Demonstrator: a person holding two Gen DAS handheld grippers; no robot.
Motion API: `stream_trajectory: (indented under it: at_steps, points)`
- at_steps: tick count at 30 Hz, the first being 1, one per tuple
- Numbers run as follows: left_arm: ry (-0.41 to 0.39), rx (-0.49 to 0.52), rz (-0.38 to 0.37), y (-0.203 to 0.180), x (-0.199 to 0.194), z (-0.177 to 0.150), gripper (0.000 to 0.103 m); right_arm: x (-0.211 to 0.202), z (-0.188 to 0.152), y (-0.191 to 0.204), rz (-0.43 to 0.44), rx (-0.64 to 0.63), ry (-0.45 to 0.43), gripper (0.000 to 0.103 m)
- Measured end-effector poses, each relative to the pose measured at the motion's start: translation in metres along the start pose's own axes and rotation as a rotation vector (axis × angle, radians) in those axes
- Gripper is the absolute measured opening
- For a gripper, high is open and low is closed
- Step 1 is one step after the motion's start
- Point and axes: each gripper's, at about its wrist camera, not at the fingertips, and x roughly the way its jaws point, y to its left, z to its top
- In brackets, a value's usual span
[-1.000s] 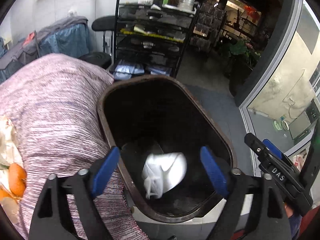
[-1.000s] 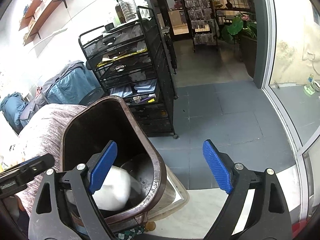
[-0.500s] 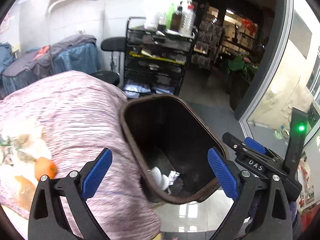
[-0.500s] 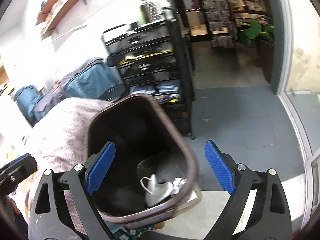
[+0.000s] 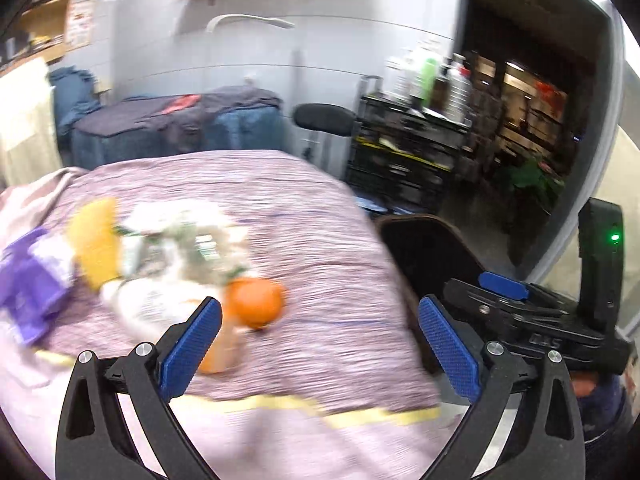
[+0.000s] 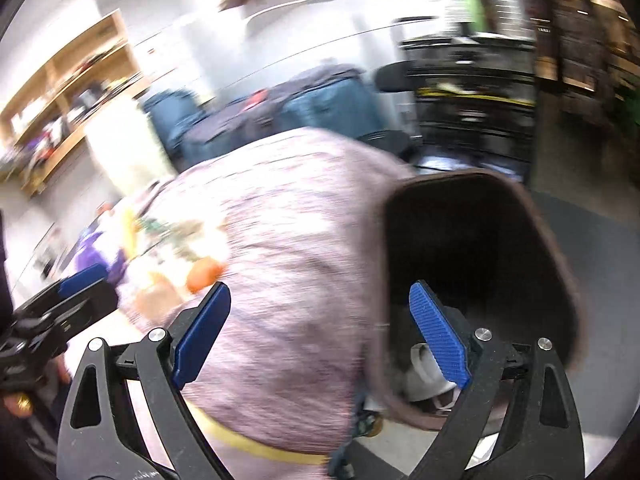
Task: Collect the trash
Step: 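Return both tools to the bed toward the purple packet and bottle, then grasp the purple tissue packet with the left gripper while the right grasps the bottle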
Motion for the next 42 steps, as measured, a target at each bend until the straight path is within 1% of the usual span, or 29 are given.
stream_trajectory:
  at_steps: [3, 5, 12, 13, 16, 19, 20, 22, 26, 28, 30, 32, 36, 38, 40, 42]
  points:
    - [-0.007, -0.037, 0.06, 0.031, -0.01, -0.005, 0.097, 0.017, 0.004, 0.04, 0.074, -0.103, 0.04, 0.09]
    - [-0.006, -0.07, 0.1, 0.054, -0.016, -0.009, 0.097, 0.027, 0.005, 0.062, 0.103, -0.162, 0.066, 0.09]
    - [0.004, -0.16, 0.224, 0.125, -0.037, -0.03, 0.097, 0.063, 0.004, 0.135, 0.255, -0.348, 0.2, 0.09]
    - [0.005, -0.167, 0.236, 0.133, -0.04, -0.033, 0.097, 0.07, 0.004, 0.147, 0.271, -0.39, 0.222, 0.09]
    - [0.007, -0.178, 0.281, 0.159, -0.049, -0.038, 0.097, 0.086, 0.001, 0.169, 0.283, -0.485, 0.259, 0.09]
    - [0.02, -0.174, 0.325, 0.182, -0.053, -0.039, 0.097, 0.103, 0.004, 0.183, 0.309, -0.545, 0.313, 0.086]
    - [0.025, -0.175, 0.329, 0.188, -0.053, -0.039, 0.097, 0.109, 0.007, 0.183, 0.314, -0.554, 0.328, 0.085]
    - [0.038, -0.177, 0.336, 0.202, -0.053, -0.038, 0.097, 0.122, 0.011, 0.189, 0.315, -0.583, 0.353, 0.08]
    - [0.051, -0.174, 0.354, 0.224, -0.052, -0.034, 0.097, 0.147, 0.016, 0.2, 0.303, -0.628, 0.401, 0.077]
    - [0.061, -0.178, 0.353, 0.234, -0.049, -0.031, 0.097, 0.158, 0.015, 0.204, 0.298, -0.652, 0.425, 0.074]
    - [0.066, -0.19, 0.35, 0.245, -0.048, -0.028, 0.097, 0.17, 0.014, 0.211, 0.289, -0.689, 0.45, 0.074]
    - [0.076, -0.194, 0.347, 0.253, -0.045, -0.025, 0.097, 0.182, 0.012, 0.216, 0.284, -0.712, 0.493, 0.073]
    - [0.106, -0.168, 0.323, 0.26, -0.035, -0.018, 0.096, 0.206, 0.007, 0.223, 0.27, -0.735, 0.566, 0.071]
    - [0.119, -0.155, 0.327, 0.263, -0.029, -0.014, 0.095, 0.213, 0.008, 0.226, 0.273, -0.729, 0.575, 0.069]
    - [0.133, -0.144, 0.322, 0.266, -0.022, -0.009, 0.093, 0.215, 0.011, 0.225, 0.279, -0.71, 0.585, 0.064]
    - [0.147, -0.137, 0.304, 0.268, -0.015, -0.004, 0.091, 0.215, 0.012, 0.224, 0.28, -0.701, 0.585, 0.064]
